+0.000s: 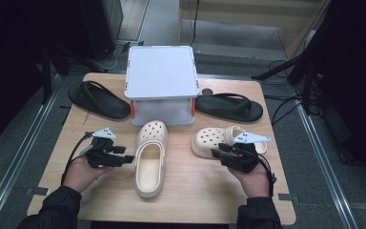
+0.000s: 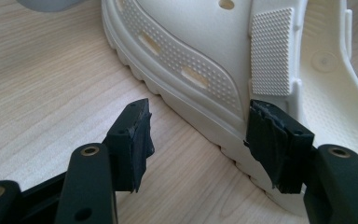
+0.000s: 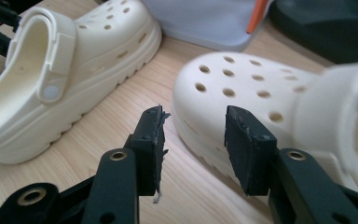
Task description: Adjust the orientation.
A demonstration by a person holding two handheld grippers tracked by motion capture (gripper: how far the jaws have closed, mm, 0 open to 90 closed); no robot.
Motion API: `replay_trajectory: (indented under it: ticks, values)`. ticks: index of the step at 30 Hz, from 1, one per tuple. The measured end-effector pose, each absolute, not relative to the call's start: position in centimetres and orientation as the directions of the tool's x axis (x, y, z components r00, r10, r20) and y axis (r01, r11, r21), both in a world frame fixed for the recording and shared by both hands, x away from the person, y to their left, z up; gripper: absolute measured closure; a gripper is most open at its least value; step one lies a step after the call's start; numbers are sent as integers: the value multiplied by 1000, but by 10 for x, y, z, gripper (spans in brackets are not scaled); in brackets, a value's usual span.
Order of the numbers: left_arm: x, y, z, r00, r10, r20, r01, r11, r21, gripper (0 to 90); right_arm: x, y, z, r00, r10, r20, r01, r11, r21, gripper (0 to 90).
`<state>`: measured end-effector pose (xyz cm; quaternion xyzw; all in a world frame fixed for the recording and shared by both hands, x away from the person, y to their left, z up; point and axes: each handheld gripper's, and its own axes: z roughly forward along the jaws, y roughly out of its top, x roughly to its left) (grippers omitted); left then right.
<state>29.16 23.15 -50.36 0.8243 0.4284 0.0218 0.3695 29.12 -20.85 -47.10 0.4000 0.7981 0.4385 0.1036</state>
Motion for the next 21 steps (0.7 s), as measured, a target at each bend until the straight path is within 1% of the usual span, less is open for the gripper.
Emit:
replay_trajectory:
  ticks: [10, 15, 21]
  values:
    - [296, 229, -504, 635, 719, -280, 691, -368, 622, 417, 285, -249, -470, -596, 778, 197, 572, 239, 784, 582]
    - [296, 229, -504, 636, 719, -281, 693, -370, 619, 418, 287, -260, -469, -577, 793, 195, 572, 221, 790, 581]
    - [294, 230, -503, 634, 720, -284, 696, -370, 616, 419, 293, -265, -471, -570, 801, 184, 576, 229, 785, 566]
